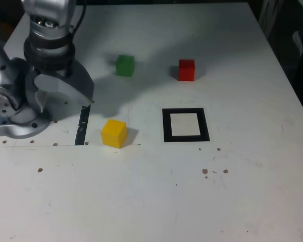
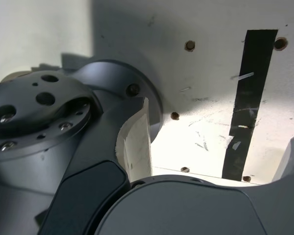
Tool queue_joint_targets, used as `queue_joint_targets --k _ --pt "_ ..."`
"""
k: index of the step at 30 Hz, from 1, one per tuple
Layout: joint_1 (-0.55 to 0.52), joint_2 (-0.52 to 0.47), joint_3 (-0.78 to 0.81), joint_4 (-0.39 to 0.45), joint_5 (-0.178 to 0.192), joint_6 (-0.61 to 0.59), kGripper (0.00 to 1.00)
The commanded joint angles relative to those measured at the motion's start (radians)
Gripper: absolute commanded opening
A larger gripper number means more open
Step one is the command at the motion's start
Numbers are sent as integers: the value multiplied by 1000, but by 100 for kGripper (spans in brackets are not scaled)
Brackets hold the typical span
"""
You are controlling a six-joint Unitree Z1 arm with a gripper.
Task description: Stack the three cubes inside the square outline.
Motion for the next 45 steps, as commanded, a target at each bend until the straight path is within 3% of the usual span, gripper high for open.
queue_joint_targets --k 1,16,22,27,35,45 --pt "1 4 -1 12 1 -2 99" --pt "27 -44 -16 3 9 2 99" --pt "122 -43 -147 90 23 86 99" --pt "150 50 -355 155 15 198 97" --pt "184 206 -707 212 53 332 95" --pt "307 423 -983 259 74 464 93"
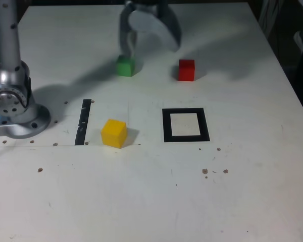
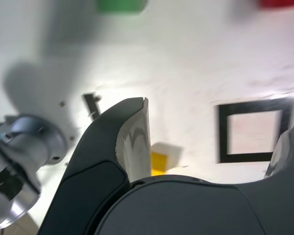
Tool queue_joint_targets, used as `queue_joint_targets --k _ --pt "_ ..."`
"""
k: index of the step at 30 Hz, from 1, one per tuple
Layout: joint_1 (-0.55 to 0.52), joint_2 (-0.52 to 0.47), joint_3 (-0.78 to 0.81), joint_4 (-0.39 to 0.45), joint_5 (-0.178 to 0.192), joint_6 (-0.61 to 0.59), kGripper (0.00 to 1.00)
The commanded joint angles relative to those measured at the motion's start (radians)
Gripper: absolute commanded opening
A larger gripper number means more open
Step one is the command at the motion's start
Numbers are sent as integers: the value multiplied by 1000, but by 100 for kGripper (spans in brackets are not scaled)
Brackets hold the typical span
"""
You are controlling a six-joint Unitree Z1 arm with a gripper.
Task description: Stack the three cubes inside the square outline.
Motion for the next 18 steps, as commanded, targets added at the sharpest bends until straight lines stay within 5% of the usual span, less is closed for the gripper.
queue_joint_targets --k 1,12,18 --pt "14 45 -155 6 8 16 93" --pt "99 208 -188 -40 54 124 93" --pt "125 254 -133 -118 2 154 93"
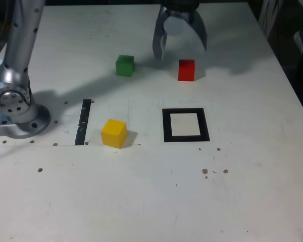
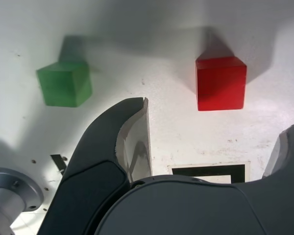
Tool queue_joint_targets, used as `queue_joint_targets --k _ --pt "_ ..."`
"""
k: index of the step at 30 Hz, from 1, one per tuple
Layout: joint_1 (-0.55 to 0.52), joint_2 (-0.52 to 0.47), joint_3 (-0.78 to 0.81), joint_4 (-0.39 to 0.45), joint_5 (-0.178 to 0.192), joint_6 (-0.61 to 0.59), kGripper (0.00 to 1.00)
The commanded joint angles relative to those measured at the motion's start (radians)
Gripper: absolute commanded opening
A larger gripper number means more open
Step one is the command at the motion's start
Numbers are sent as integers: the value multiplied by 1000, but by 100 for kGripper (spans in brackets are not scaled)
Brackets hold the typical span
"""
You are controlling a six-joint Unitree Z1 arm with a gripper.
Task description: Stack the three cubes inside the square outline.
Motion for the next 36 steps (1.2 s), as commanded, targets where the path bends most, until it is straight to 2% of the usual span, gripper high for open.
queue_joint_targets --k 1,4,9,15,18,24,36 --pt "3 16 19 -33 -19 4 93" --pt "4 27 44 -70 -28 6 93" --pt "9 68 54 -102 -20 5 92" --pt "11 106 37 -128 -11 2 85" --pt "11 116 22 -132 4 1 77" --pt "12 115 2 -123 21 -1 54" --pt "12 124 -7 -110 0 0 37"
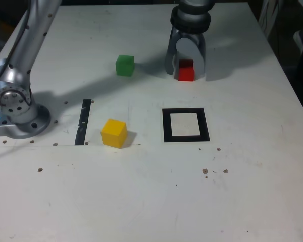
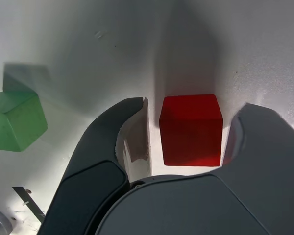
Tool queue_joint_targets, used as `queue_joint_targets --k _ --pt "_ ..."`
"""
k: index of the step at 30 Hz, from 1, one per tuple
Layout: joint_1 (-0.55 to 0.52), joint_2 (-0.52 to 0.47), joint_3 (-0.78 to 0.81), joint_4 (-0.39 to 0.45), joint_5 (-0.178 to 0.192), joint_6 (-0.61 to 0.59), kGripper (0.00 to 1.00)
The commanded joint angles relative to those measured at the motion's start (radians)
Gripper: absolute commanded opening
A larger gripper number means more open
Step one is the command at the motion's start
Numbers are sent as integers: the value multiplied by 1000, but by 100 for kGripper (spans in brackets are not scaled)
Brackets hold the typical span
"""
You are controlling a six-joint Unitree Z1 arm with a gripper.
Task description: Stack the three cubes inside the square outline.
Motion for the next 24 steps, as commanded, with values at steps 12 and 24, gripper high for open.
queue_joint_targets --k 12,24 --pt "4 3 -9 15 -25 0 19" --pt "-41 -120 -8 71 -23 -37 16"
